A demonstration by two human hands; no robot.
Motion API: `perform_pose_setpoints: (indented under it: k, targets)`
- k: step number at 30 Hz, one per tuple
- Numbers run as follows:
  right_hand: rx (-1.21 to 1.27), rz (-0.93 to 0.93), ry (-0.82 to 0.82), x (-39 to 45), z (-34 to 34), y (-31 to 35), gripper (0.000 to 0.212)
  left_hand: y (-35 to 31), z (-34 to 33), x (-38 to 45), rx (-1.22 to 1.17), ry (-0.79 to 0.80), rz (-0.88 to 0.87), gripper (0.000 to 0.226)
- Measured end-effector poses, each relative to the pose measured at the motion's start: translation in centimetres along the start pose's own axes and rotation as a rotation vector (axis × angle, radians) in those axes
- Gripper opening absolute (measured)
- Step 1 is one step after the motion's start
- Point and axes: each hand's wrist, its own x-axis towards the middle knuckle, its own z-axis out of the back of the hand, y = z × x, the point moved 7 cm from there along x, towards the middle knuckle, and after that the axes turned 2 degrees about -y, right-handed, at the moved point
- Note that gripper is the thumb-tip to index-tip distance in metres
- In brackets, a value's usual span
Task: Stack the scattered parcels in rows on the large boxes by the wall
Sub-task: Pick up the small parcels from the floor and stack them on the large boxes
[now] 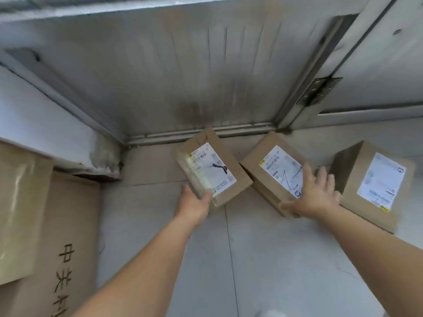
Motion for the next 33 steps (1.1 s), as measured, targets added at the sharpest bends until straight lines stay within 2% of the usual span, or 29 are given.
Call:
perform_pose_setpoints:
  k: [6,9,14,16,19,24,29,32,33]
  targets:
    - [0.117,0.005,-0.15,3.3,0.8,1.6,0.128,0.2,-0.4,4.4,-0.19,0.006,-0.042,0.07]
    - [0.182,-0.013,-0.125,3.6,0.3,2.9,0.13,0.6,-0.7,5.5,-0.253,0.08,-0.047,0.065]
    - [0.235,0.072,-0.112,2.1,-1.4,5.3,0.124,0.9,-0.4,5.9,-0.277,0.179,-0.031,0.06]
    - [0.435,0.026,-0.102,2.5,-1.8,4.9,0.117,1.6,0.2,6.1,-0.311,0.171,-0.007,0.053]
    - [0.733,-0.052,-0.025,2.9,-2.7,4.2,0.09,3.0,0.1,5.8,-0.386,0.188,0.08,0.054]
    - [0.875,-0.05,0.024,0.8,-3.4,4.2,0.05,4.6,-0.6,3.9,-0.49,0.178,0.153,0.061]
    - [0.939,-0.065,0.05,-4.1,-2.0,3.7,0.036,4.7,2.2,0.2,-0.52,0.123,0.106,0.056]
    - [1.011,-0.089,0.059,-8.6,0.0,3.8,0.039,4.0,5.0,-3.6,-0.529,0.073,0.072,0.043]
    - [1.036,-0.098,0.067,-10.3,0.7,3.9,0.041,3.9,5.9,-5.0,-0.531,0.056,0.066,0.046]
